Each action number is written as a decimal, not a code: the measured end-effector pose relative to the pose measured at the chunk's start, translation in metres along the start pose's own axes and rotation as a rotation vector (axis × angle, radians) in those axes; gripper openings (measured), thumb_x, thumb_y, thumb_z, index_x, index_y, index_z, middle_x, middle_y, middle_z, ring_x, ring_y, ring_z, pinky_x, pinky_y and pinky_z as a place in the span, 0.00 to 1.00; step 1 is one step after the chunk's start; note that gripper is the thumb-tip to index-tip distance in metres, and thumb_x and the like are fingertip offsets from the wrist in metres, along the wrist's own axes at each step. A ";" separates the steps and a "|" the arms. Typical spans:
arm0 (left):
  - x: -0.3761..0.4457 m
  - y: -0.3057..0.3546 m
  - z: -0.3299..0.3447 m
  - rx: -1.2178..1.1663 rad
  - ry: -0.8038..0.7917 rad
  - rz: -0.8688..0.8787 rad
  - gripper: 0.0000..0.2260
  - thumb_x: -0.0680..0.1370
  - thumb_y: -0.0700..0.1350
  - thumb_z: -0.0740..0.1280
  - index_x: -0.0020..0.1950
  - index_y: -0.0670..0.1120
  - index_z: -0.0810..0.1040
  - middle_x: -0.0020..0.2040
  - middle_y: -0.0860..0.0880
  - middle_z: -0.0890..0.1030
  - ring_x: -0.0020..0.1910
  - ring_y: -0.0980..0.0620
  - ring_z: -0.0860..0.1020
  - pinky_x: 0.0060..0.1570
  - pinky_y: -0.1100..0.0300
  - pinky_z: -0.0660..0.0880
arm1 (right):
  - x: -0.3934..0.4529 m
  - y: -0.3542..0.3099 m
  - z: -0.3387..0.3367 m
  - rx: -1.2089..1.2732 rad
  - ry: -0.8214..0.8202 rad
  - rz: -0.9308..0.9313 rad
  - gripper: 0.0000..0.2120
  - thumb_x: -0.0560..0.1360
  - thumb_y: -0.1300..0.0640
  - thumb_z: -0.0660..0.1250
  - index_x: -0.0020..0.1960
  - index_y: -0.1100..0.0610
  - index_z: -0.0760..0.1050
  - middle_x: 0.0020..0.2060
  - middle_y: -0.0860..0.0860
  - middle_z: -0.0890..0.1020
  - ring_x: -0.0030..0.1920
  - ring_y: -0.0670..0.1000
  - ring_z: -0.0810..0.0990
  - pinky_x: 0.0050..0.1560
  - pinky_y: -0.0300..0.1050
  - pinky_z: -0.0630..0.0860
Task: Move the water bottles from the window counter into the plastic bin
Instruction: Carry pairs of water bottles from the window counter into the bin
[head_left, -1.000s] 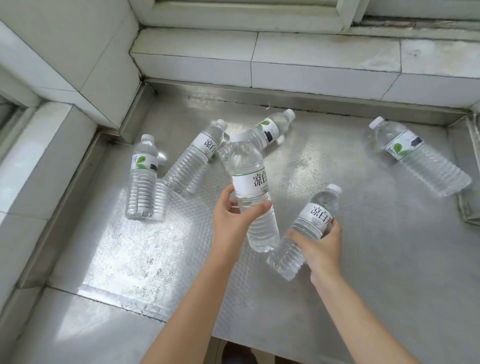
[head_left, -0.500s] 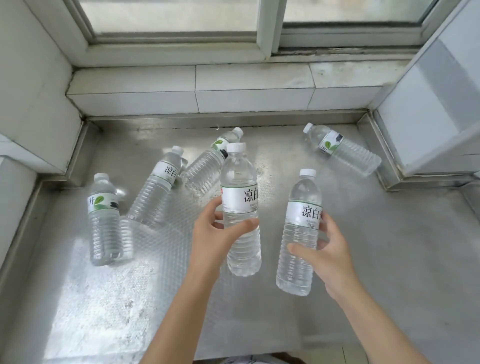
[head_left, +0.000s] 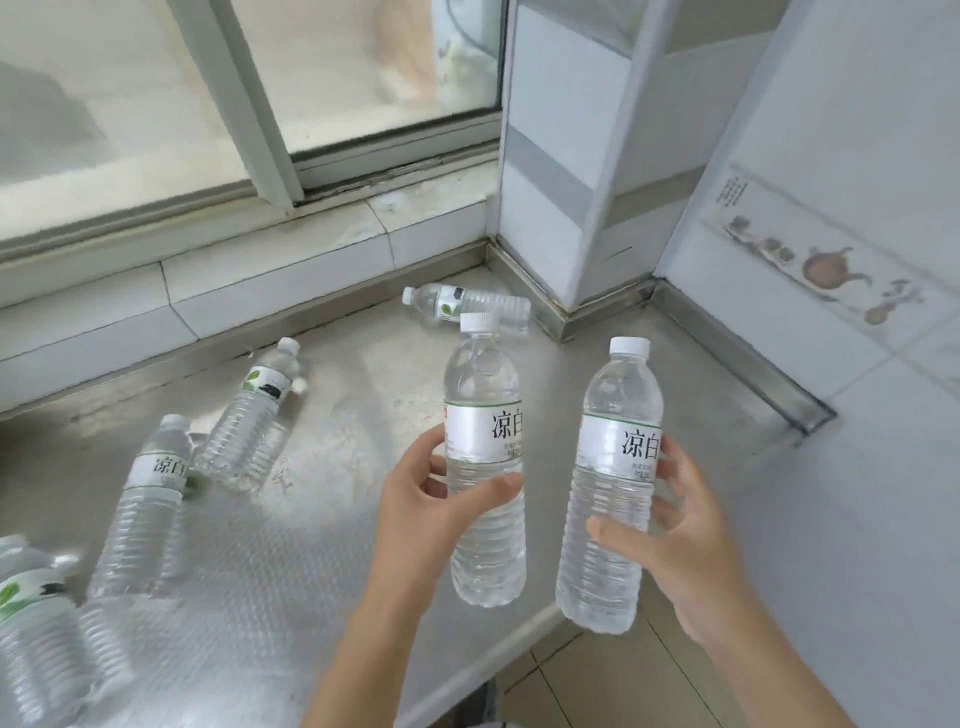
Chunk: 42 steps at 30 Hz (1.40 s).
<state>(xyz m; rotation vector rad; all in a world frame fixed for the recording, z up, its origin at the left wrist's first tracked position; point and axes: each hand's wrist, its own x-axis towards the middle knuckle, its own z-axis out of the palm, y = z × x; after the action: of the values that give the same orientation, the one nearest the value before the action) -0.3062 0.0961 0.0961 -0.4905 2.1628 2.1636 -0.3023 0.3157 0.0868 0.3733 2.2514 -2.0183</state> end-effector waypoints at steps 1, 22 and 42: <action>-0.005 0.001 0.013 0.023 -0.033 0.010 0.25 0.56 0.55 0.80 0.52 0.61 0.83 0.41 0.50 0.84 0.35 0.58 0.79 0.34 0.69 0.74 | -0.008 0.001 -0.015 0.015 0.032 -0.012 0.49 0.48 0.50 0.80 0.66 0.36 0.67 0.59 0.40 0.78 0.55 0.47 0.81 0.51 0.56 0.80; -0.257 -0.042 0.336 0.192 -0.792 0.119 0.31 0.59 0.55 0.81 0.61 0.62 0.79 0.51 0.46 0.85 0.51 0.45 0.83 0.54 0.50 0.81 | -0.273 0.087 -0.350 0.070 0.654 -0.105 0.49 0.49 0.50 0.81 0.65 0.29 0.65 0.59 0.37 0.77 0.55 0.43 0.81 0.48 0.52 0.81; -0.473 -0.089 0.608 0.390 -1.424 0.083 0.28 0.55 0.54 0.81 0.54 0.65 0.81 0.46 0.51 0.85 0.41 0.54 0.82 0.38 0.63 0.76 | -0.483 0.164 -0.554 0.225 1.302 -0.014 0.49 0.48 0.50 0.81 0.65 0.30 0.66 0.57 0.37 0.77 0.55 0.42 0.81 0.47 0.46 0.81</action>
<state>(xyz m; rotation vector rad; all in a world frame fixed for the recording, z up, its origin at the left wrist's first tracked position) 0.0486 0.7852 0.1140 0.8973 1.5474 1.2141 0.2544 0.8218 0.1070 2.2096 2.4140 -2.3375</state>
